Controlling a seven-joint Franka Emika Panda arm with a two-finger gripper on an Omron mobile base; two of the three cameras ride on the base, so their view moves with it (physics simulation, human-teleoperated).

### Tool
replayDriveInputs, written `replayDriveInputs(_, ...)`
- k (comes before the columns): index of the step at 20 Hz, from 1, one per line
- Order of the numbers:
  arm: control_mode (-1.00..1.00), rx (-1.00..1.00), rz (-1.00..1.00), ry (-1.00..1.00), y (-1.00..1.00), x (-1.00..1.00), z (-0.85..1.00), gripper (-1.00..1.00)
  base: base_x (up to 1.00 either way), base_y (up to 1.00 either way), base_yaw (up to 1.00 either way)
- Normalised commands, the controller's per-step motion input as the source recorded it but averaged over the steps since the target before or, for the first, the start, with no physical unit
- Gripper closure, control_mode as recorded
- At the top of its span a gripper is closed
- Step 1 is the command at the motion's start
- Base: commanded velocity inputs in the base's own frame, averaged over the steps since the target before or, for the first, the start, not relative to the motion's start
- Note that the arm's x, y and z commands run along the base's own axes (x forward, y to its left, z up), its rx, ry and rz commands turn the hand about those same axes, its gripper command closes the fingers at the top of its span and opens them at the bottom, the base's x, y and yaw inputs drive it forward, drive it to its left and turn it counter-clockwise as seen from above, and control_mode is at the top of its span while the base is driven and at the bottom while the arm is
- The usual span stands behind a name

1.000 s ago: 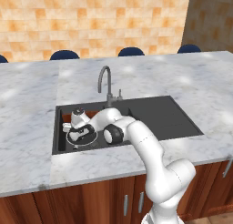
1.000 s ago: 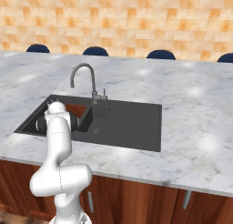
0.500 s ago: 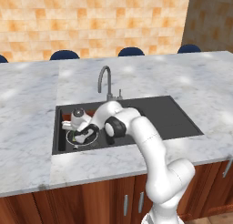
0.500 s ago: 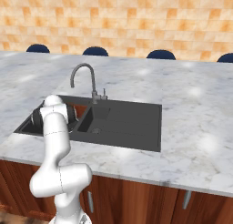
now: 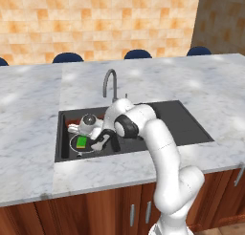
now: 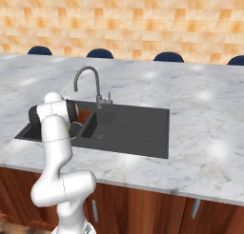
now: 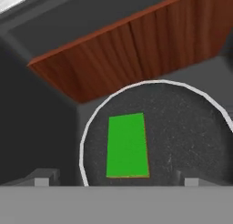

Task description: Pick the pan and sponge and place them into the sink. Then turn on the water.

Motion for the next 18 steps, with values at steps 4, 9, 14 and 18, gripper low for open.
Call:
replayDriveInputs(4, -1.0, 0.07, -0.03, -0.04, -0.17, -0.43, 0.6, -1.0, 0.0, 0.0, 0.0)
replayDriveInputs(9, -1.0, 0.08, -0.03, -0.01, -0.2, -0.43, 0.61, -1.0, 0.0, 0.0, 0.0)
replayDriveInputs(14, -1.0, 0.1, -0.04, -0.01, -0.25, -0.43, 0.59, -1.0, 0.0, 0.0, 0.0)
replayDriveInputs(18, -1.0, 0.04, -0.04, -0.03, -0.23, -0.42, 0.54, -1.0, 0.0, 0.0, 0.0)
